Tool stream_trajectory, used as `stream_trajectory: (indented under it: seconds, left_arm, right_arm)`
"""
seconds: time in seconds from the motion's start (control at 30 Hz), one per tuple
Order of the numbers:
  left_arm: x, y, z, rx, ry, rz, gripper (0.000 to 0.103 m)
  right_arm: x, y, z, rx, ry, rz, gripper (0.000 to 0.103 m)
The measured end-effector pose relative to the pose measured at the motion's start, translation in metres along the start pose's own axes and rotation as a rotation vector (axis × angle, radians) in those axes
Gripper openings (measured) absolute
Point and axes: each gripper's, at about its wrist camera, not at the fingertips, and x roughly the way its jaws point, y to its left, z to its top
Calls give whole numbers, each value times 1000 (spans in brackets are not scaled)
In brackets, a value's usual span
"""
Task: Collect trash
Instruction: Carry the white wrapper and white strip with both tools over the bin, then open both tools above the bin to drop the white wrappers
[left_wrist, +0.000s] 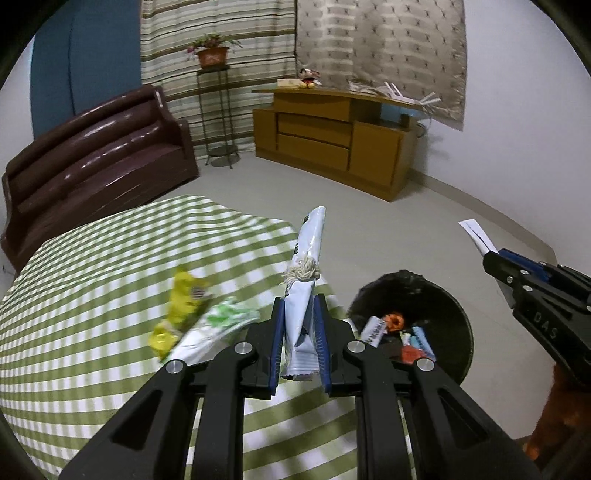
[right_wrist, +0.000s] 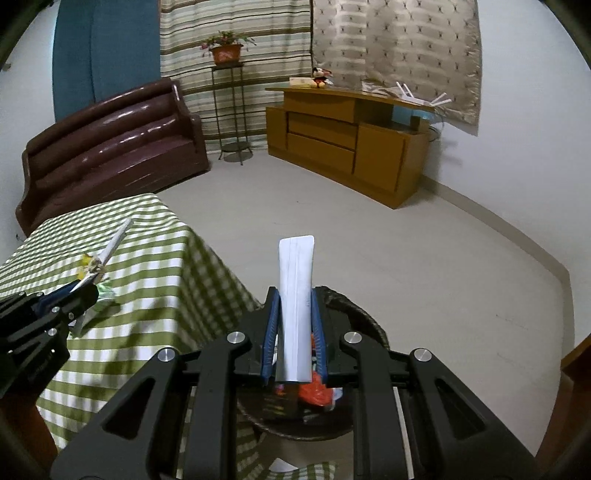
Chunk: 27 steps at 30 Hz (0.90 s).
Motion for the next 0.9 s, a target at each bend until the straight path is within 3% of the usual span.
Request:
stream_trajectory:
  seconds: [0.4,0.9]
  left_arm:
    - [34,-43,2,63,55,-25,17]
    - [66,-68,8,92,110,-8,18]
  right_arm:
    - [17,-34,-6,43,29,-17,18]
    - [43,-51,-9,85,61,-30,19]
